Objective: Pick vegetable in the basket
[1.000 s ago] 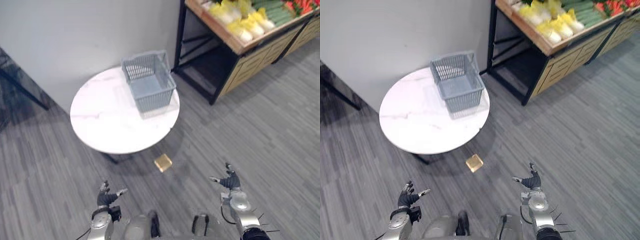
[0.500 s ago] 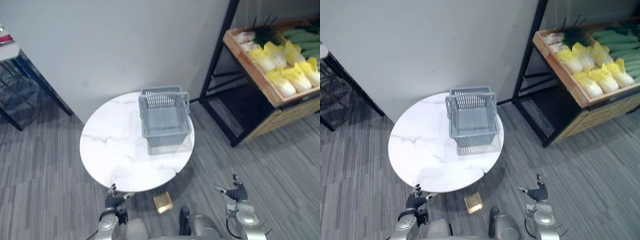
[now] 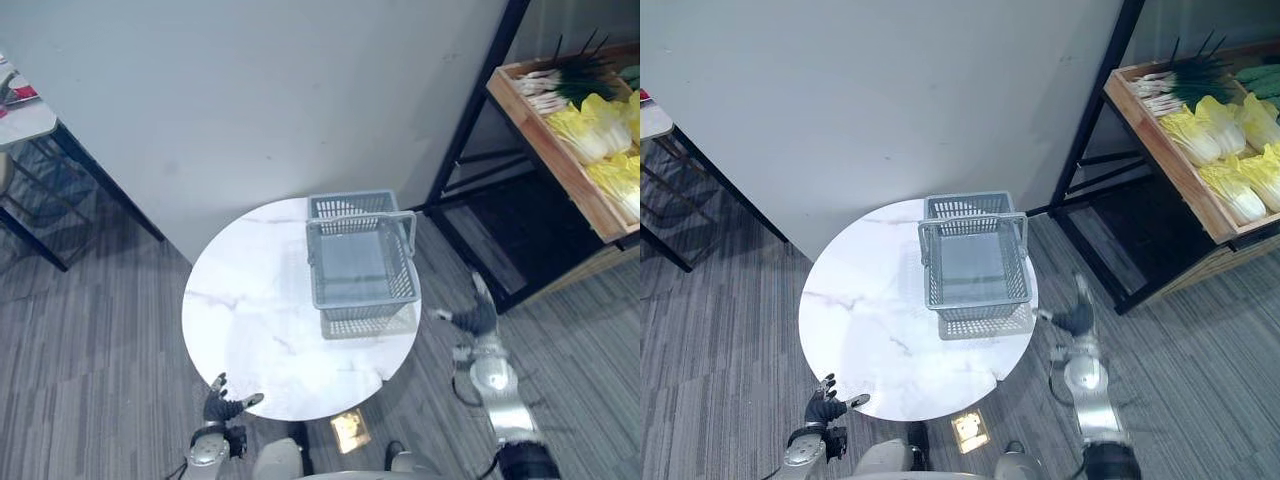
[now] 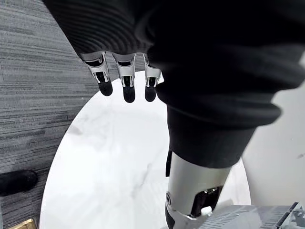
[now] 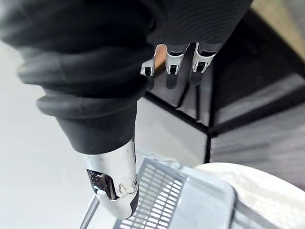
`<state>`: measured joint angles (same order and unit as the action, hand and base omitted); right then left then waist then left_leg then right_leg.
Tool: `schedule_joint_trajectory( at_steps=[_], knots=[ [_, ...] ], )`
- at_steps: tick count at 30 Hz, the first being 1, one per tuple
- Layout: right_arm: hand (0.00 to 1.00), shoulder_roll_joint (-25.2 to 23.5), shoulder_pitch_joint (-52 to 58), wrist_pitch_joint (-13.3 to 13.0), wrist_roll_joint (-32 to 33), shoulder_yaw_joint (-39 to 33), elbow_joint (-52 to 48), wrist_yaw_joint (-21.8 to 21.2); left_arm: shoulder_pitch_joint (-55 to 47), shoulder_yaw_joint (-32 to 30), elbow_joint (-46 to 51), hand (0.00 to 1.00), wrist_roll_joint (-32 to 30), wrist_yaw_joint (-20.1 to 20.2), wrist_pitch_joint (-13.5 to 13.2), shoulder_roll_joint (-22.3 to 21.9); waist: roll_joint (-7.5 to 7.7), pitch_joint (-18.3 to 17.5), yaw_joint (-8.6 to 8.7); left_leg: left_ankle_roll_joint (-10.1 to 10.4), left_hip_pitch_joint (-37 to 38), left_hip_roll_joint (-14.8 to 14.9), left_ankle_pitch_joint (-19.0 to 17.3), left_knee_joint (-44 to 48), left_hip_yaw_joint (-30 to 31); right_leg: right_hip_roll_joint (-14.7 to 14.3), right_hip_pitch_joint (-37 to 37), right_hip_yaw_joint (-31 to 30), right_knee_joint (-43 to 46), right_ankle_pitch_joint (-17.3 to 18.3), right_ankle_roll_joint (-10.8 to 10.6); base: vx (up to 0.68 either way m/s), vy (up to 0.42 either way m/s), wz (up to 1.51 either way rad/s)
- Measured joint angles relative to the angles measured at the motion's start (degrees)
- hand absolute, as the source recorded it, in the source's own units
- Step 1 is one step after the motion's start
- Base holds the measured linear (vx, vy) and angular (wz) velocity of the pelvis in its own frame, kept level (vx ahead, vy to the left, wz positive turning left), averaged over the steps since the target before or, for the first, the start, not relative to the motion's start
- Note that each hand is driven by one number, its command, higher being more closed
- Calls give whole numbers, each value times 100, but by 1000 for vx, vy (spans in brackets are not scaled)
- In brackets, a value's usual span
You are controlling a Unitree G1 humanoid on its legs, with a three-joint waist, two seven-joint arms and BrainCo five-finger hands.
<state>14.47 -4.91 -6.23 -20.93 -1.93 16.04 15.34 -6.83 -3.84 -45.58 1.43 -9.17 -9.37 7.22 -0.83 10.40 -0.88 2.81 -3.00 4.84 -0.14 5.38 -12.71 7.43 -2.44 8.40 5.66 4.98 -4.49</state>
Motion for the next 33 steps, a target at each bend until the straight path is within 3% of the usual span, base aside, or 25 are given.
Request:
schedule_joint_trajectory(
  at_steps=[4, 7, 11, 14, 16, 21, 24, 30, 31, 33],
  knots=[
    [0, 479, -744, 24, -630, 568, 90, 126, -109, 307, -79, 0, -63, 37, -4, 29, -11, -26, -5, 8, 30, -19, 409, -594, 110, -71, 194, 83, -3, -42, 2, -64, -35, 10],
    [0, 853, -1491, 50, -901, 979, 710, 148, -117, 371, -120, 0, -109, 35, -8, 35, -14, -30, -77, -30, -10, -35, 728, -1060, 189, -124, 382, 111, -91, -173, 19, -135, 20, 7],
    [0, 1253, -2393, 189, -948, 1384, 1705, 195, -115, 373, -124, 0, -96, 26, -17, 44, -42, -18, -163, -85, -337, -143, 820, -1077, 387, -69, 620, 147, -221, -313, -40, -102, 71, 12],
    [0, 1519, -3192, 286, -959, 1543, 2265, 243, -104, 372, -119, 0, -70, -9, -115, 59, -153, 47, -206, -168, -641, -223, 914, -1079, 497, -18, 789, 233, -386, -456, -62, -64, 79, 19],
    [0, 1601, -3596, 288, -979, 1640, 2461, 269, -83, 365, -110, 0, 68, -119, -128, 84, -210, 100, -316, -199, -786, -242, 965, -1079, 516, -10, 890, 238, -441, -540, -69, -23, 58, 5],
    [0, 1739, -4599, 298, -1010, 2089, 3021, 339, -43, 365, -94, 0, 305, -218, -254, 114, -288, 278, -355, -248, -1058, -286, 1093, -1081, 743, 0, 1000, 436, -527, -601, -65, 10, 22, 21],
    [0, 1896, -5058, 293, -1005, 2322, 3054, 339, 110, 370, -45, 0, 392, -219, -278, 113, -302, 356, -486, -238, -1177, -285, 1117, -1081, 811, -12, 1081, 494, -534, -604, -60, 32, -1, 12],
    [0, 1990, -5663, 269, -885, 2671, 3600, 320, 311, 479, 103, 0, 539, -217, -382, 160, -373, 438, -540, -218, -1342, -291, 1161, -1083, 987, -30, 1158, 610, -525, -585, -35, 21, 4, 16],
    [100, 2027, -5708, 265, -883, 2732, 3778, 299, 389, 579, 103, 0, 571, -214, -383, 194, -401, 457, -617, -219, -1391, -288, 1184, -1083, 1019, -37, 1193, 632, -514, -583, -32, 3, -1, 12],
    [100, 2081, -5709, 275, -796, 2734, 4154, 177, 526, 625, 119, 0, 576, -210, -391, 198, -477, 528, -635, -207, -1444, -292, 1220, -1085, 1126, -43, 1195, 745, -495, -569, -16, -8, 7, 21]
  ],
)
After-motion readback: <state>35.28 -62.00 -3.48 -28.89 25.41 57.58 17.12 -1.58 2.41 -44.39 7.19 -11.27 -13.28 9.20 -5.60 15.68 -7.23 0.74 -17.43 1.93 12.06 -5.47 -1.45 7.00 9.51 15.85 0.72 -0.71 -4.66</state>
